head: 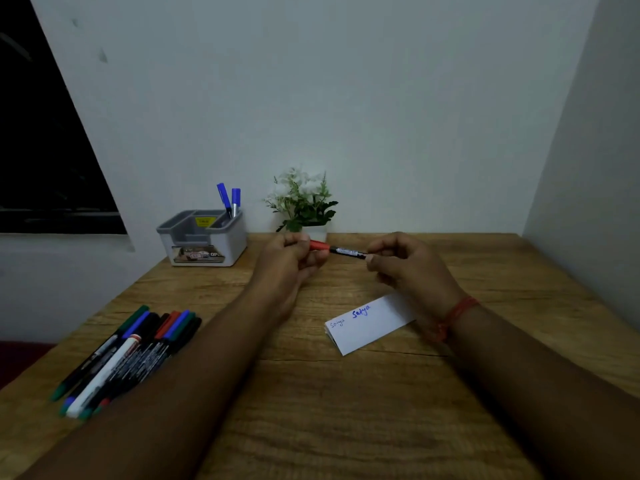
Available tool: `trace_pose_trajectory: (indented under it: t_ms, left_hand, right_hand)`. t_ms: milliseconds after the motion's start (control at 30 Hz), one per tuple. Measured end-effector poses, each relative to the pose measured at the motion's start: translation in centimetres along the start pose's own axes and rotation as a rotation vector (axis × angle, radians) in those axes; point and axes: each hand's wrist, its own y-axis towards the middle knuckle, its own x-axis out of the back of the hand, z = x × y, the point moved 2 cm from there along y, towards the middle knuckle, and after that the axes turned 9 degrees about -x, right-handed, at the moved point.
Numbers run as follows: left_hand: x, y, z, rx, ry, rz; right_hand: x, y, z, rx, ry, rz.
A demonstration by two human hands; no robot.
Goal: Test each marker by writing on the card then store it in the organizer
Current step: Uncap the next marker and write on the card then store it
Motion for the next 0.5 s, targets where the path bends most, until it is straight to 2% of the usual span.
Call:
trace_pose_trajectory:
  t_ms: [133,200,300,500]
  left_hand:
    - [-0.8,-0.8,0.4,-0.074,0.113,0.134]
    - [-1.0,-1.4,0.4,-0.179,0.247,0.223]
    - [-1.5,-2.0,-0.1,-0.352,0.505,0.366]
    - [-1.2,-1.8,0.4,-0.385,0.658,0.484]
  right_hand:
    - [-0.5,-0.2,0.1,-0.045,0.396,0.019]
    - [-0.8,-0.3,-0.2,-0.070,0.503,0.061]
    - [-1.2,-0.6,-0.3,-0.080,0.445,0.121]
    - [-0.7,-0.8,-0.1,-0.059,0.261,0.090]
